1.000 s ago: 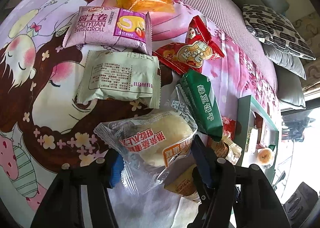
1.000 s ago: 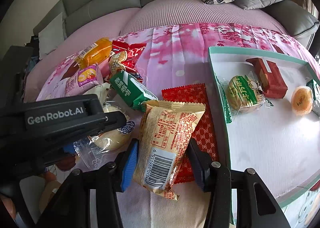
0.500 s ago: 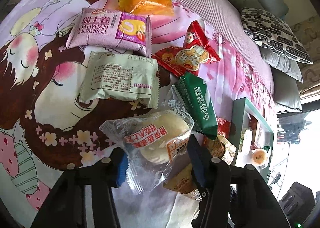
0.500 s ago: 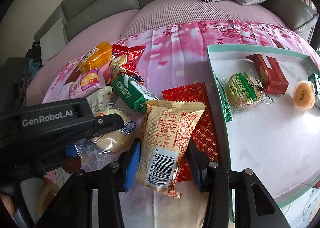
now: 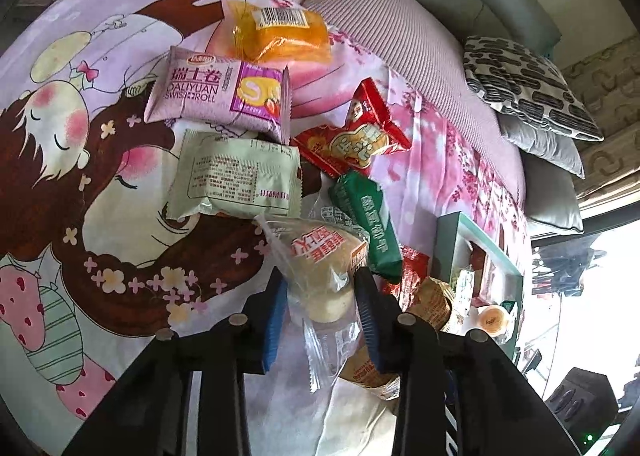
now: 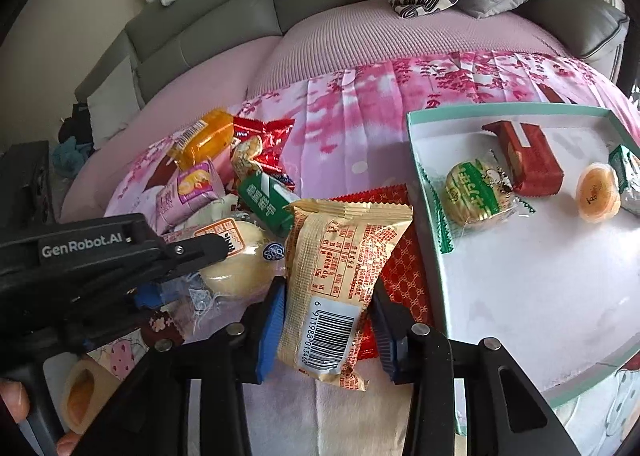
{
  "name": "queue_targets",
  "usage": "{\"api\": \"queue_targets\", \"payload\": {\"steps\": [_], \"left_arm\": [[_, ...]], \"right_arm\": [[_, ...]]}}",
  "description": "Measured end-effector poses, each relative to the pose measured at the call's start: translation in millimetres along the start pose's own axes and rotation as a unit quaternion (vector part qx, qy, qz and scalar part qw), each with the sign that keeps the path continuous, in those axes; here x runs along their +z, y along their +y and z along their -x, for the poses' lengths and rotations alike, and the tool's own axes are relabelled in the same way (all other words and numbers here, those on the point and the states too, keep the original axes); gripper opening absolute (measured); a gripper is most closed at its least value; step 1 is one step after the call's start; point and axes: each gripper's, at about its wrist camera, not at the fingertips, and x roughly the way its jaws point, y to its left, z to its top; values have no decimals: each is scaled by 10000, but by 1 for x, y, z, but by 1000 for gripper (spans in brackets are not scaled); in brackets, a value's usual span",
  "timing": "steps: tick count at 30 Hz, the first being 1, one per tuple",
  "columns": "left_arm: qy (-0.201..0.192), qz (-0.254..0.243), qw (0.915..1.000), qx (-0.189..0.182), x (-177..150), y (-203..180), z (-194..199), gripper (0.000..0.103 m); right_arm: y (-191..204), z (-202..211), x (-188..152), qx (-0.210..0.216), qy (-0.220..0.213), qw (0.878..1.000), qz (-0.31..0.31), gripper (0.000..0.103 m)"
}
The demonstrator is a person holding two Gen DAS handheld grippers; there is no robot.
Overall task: Organize snacks
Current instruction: 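Grasp the beige bread bag with the right tool while the left tool grasps the clear-wrapped bun, then carry the bread bag and bun into the teal-rimmed tray and open both tools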
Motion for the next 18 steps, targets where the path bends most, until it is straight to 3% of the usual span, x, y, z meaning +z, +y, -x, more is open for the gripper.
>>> {"api": "queue_targets", "payload": {"steps": [18], "left_arm": [[-767,-56,9960,-451,-1,-1,51,33]], "right_arm": [[-6,27,5,178,-320,9992,-142,43]]}}
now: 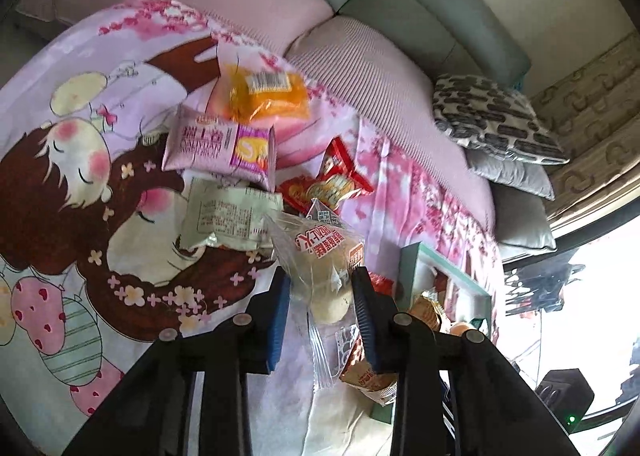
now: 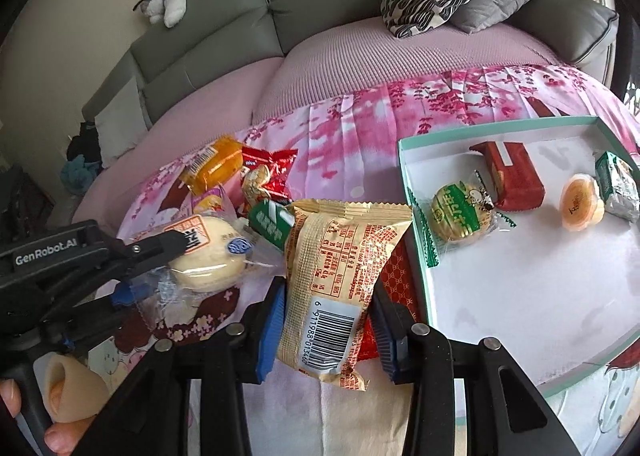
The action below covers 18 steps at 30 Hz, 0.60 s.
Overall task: Organize snacks
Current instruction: 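Carry the bread bag and bun into the teal-rimmed tray and open both tools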
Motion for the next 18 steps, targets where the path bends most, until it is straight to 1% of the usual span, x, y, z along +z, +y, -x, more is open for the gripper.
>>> {"api": "queue_targets", "payload": {"steps": [4,9,12,14,18], "left_arm": [[-169,-126,9997,-83,1,-6,7,33],[-158,-417,9987,-233,-2,-21,4,33],[-110,-604,9972,-418,-7,-33,0,33],[-41,-735,9958,-547,-13,-42,-3,33],[326,-980,9899,-969,-28,-66,-18,33]], "right_arm": [[-2,10,2,62,-108,9999,-39,43],[-11,11,5,16,-111,9998,-173,43],[-26,17,9,-51,-175,9992,-342,43],[-39,23,12,-186,-258,9983,-484,43],[-80,36,15,-692,-379,9926,-922,43]]}}
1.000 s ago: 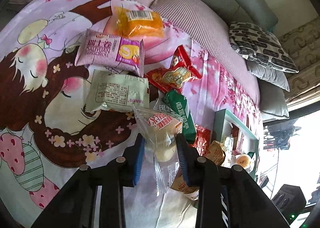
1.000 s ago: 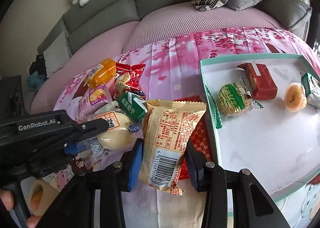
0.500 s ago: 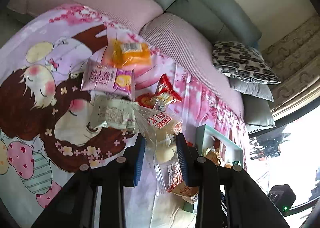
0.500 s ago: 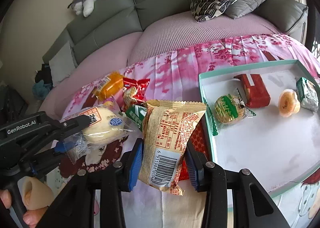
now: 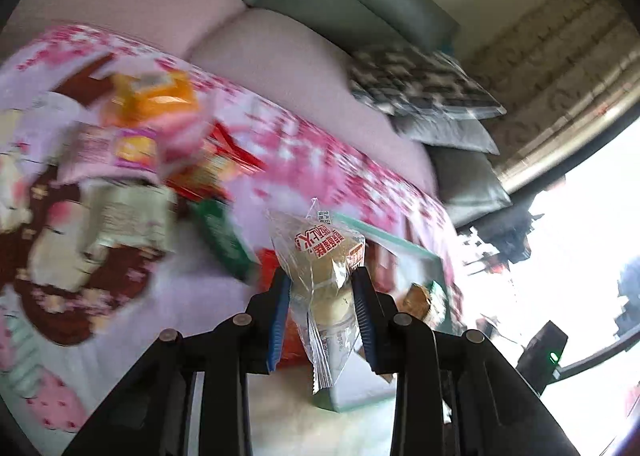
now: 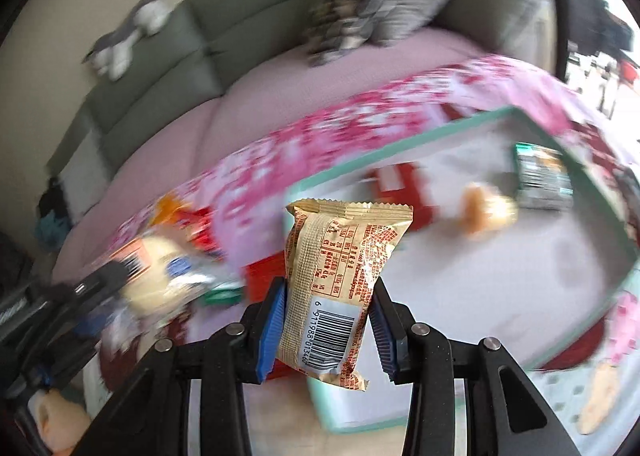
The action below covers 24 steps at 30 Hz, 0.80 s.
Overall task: Organize snacks
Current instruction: 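Carry the bread bag and bun into the teal-rimmed tray and open both tools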
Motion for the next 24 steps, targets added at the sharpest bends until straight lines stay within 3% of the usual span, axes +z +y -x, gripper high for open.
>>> {"api": "queue_targets", "payload": {"steps": [8,12,19,24], "left_arm": [[672,-501,9958,-367,-23,-41,-46,33],[998,-629,9920,-458,-34,-53,-71,33],[1482,-712,9842,-661,-54,-66,-110,33],[1827,-774,9786,-538,-65,-63,-133,34]], "right_arm": [[-95,21,17,-852,-183,9906,-1057,43],[-125,28,23,-953,-240,9854,-1388,43],[-145,22,26,-1154,-154,9817,-1506,43],[-148,8,29,-1143,-29,9822,-1490,43]]}}
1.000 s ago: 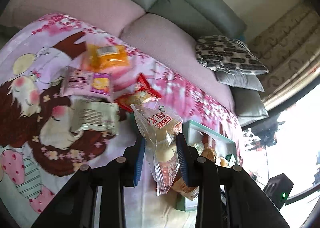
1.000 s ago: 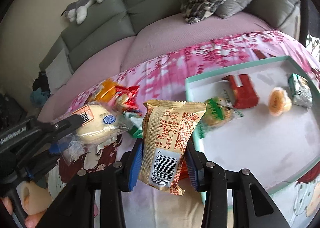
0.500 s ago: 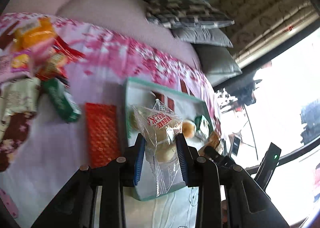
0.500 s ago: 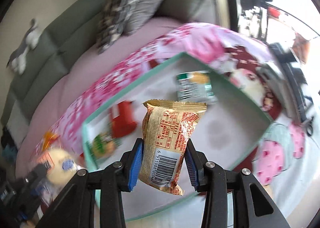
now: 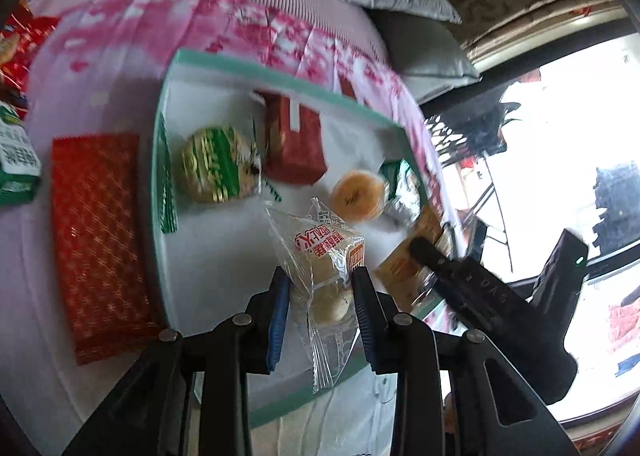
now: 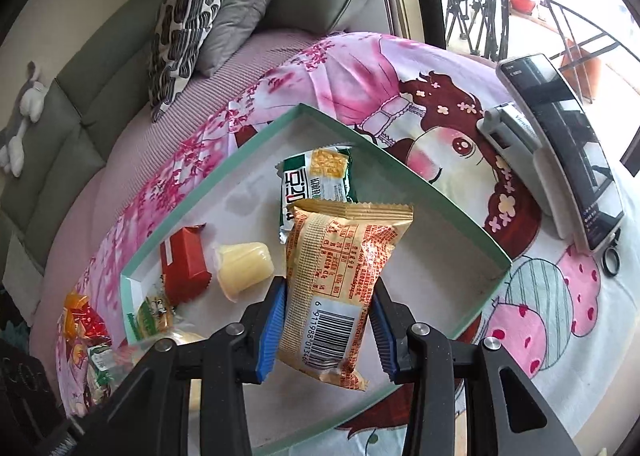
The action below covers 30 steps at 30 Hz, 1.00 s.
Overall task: Organize snacks
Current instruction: 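Carry the bread bag and bun into the teal-rimmed tray and open both tools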
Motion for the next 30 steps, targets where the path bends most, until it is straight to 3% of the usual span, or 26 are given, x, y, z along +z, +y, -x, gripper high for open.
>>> {"api": "queue_targets", "payload": {"steps": [11,19,21,30], "left_arm": [[52,46,9999,149,-2,6,3,37],[-35,-47,9992,389,0,5,13,38],[-101,-59,9987,492,1,4,17,51],[-375,31,9960,816,6,7,32,60]], "right_arm": [[-4,-13,1,6,169,9998,-104,44],[0,-11,2,68,146,9999,-3,63],[2,-9,2,88,108,9999,45,68],[8,-9,2,111,54,9997,210,83]]}}
